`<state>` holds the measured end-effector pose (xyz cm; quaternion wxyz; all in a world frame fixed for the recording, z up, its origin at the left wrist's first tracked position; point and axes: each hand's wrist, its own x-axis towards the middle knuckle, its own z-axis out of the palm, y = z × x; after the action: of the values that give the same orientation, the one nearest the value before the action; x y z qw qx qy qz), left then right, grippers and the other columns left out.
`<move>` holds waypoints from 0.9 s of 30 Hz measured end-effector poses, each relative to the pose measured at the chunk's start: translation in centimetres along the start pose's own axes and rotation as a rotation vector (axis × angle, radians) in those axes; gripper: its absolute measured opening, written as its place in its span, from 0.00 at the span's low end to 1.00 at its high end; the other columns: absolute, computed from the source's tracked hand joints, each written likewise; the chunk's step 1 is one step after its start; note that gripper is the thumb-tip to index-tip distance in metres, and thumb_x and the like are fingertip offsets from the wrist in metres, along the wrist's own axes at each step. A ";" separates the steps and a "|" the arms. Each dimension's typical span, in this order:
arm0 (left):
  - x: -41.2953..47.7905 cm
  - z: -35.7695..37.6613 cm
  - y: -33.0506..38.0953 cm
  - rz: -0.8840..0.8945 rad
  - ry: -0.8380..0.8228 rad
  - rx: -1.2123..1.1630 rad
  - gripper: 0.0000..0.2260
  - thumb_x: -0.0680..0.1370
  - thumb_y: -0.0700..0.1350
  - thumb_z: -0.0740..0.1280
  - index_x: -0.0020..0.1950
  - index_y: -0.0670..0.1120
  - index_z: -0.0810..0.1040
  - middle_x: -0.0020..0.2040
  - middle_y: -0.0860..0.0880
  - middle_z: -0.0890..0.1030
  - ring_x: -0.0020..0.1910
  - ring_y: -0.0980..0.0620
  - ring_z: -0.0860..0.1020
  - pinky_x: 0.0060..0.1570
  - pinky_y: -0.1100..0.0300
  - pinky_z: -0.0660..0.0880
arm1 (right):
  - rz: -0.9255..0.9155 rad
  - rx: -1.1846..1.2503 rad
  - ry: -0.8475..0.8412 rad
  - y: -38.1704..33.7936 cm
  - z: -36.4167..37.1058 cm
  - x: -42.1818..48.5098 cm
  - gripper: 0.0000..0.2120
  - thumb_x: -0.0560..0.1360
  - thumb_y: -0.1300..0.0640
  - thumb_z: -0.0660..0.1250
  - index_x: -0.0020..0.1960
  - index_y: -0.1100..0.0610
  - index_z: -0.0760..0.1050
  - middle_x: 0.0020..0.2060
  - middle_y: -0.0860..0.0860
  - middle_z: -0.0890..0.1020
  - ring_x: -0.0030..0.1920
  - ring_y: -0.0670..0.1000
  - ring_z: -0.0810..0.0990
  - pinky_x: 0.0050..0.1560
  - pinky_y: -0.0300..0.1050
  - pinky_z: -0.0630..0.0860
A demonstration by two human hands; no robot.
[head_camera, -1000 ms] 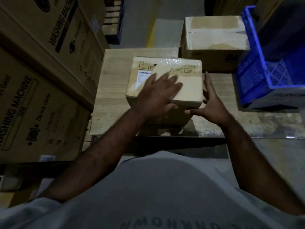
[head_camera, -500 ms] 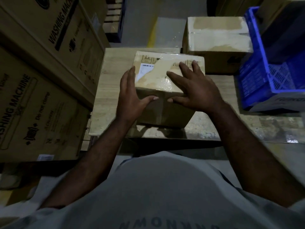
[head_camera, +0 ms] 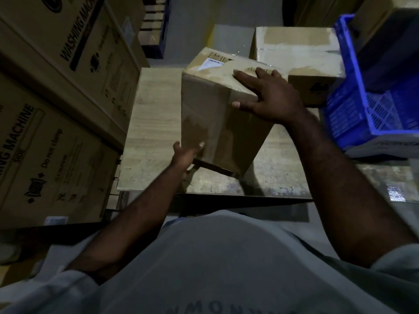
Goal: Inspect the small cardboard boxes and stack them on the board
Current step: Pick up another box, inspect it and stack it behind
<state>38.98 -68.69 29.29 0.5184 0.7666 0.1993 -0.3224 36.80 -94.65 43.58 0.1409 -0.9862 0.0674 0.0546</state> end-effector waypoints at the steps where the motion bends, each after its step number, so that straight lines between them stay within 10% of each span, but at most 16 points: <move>1: -0.3 0.3 -0.2 -0.065 -0.064 -0.097 0.39 0.75 0.58 0.75 0.78 0.51 0.57 0.69 0.42 0.75 0.54 0.45 0.77 0.56 0.46 0.77 | -0.002 0.013 0.001 0.1 -0.1 0.0 0.39 0.74 0.23 0.59 0.80 0.27 0.48 0.83 0.55 0.59 0.80 0.68 0.57 0.71 0.72 0.66; 4: -0.2 1.3 -0.7 -0.097 -0.135 -0.283 0.31 0.76 0.57 0.75 0.70 0.51 0.61 0.64 0.41 0.77 0.47 0.43 0.79 0.58 0.43 0.80 | -0.001 0.053 0.010 0.6 -0.4 0.1 0.41 0.70 0.19 0.55 0.79 0.25 0.44 0.82 0.56 0.61 0.79 0.68 0.59 0.71 0.71 0.68; 11: 0.4 2.2 -0.5 -0.202 -0.165 -0.725 0.36 0.79 0.67 0.64 0.79 0.46 0.65 0.74 0.38 0.72 0.75 0.35 0.68 0.76 0.43 0.60 | 0.054 0.075 -0.011 2.5 -0.4 -0.2 0.37 0.71 0.19 0.53 0.77 0.22 0.46 0.82 0.57 0.59 0.79 0.68 0.59 0.71 0.72 0.66; 17: -0.1 2.4 2.0 0.122 -0.035 -0.701 0.24 0.83 0.66 0.57 0.65 0.49 0.79 0.59 0.46 0.84 0.55 0.47 0.84 0.49 0.55 0.82 | 0.158 0.492 0.146 4.6 0.5 -3.8 0.33 0.80 0.33 0.64 0.81 0.34 0.56 0.79 0.50 0.66 0.75 0.52 0.68 0.71 0.61 0.73; 21: 4.0 0.3 1.9 0.236 0.059 -0.628 0.36 0.74 0.73 0.68 0.74 0.51 0.76 0.72 0.47 0.77 0.72 0.44 0.75 0.74 0.39 0.67 | 0.322 0.743 0.191 4.2 2.8 -6.2 0.31 0.82 0.40 0.66 0.81 0.35 0.59 0.75 0.42 0.72 0.70 0.47 0.73 0.69 0.53 0.75; 27: 2.6 -0.6 4.7 0.357 0.265 -0.170 0.40 0.70 0.75 0.63 0.65 0.42 0.77 0.64 0.32 0.75 0.60 0.32 0.77 0.60 0.36 0.78 | 0.548 1.031 0.200 1.9 8.1 -9.2 0.19 0.81 0.37 0.65 0.71 0.30 0.69 0.60 0.41 0.82 0.58 0.48 0.82 0.55 0.58 0.83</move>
<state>44.01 -70.05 30.74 0.5992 0.7789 0.1532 -0.1043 26.68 -93.07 36.48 0.5757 -0.7374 0.3505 -0.0442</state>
